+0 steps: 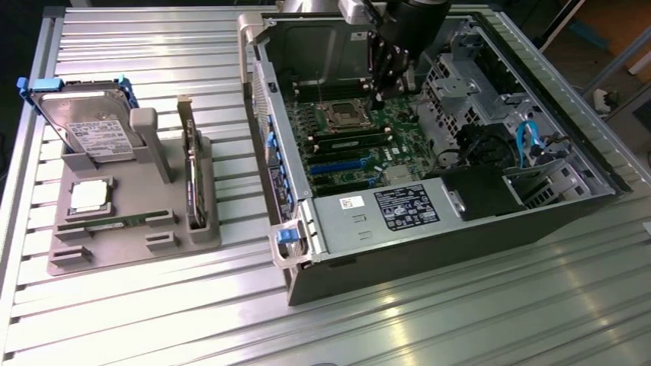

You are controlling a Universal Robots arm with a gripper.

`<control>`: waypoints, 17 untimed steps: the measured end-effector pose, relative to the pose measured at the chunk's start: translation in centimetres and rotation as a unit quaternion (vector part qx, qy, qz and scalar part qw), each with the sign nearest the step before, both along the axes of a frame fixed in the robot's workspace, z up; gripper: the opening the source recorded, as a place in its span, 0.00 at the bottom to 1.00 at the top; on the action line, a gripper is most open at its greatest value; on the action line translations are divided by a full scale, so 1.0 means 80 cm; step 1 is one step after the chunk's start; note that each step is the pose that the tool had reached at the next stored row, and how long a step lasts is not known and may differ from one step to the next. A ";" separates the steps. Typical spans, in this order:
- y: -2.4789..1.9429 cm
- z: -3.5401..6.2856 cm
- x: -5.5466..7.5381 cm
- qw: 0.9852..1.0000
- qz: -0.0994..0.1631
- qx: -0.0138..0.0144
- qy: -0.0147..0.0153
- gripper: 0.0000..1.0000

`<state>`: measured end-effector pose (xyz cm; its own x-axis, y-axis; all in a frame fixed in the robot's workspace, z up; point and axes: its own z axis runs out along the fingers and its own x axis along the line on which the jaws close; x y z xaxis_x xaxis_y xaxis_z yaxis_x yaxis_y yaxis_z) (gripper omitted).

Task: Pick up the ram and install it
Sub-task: 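Press down the ram until it locks into place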

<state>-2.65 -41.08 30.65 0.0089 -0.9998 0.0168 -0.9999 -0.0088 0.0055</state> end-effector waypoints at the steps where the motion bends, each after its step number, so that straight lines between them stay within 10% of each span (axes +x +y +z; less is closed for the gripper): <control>1: 0.0000 0.000 0.000 1.000 0.004 0.000 0.000 0.11; 12: 0.0000 0.000 0.000 1.000 0.029 0.000 0.000 0.11; 17: 0.0001 0.000 0.000 1.000 -0.016 0.000 0.000 0.11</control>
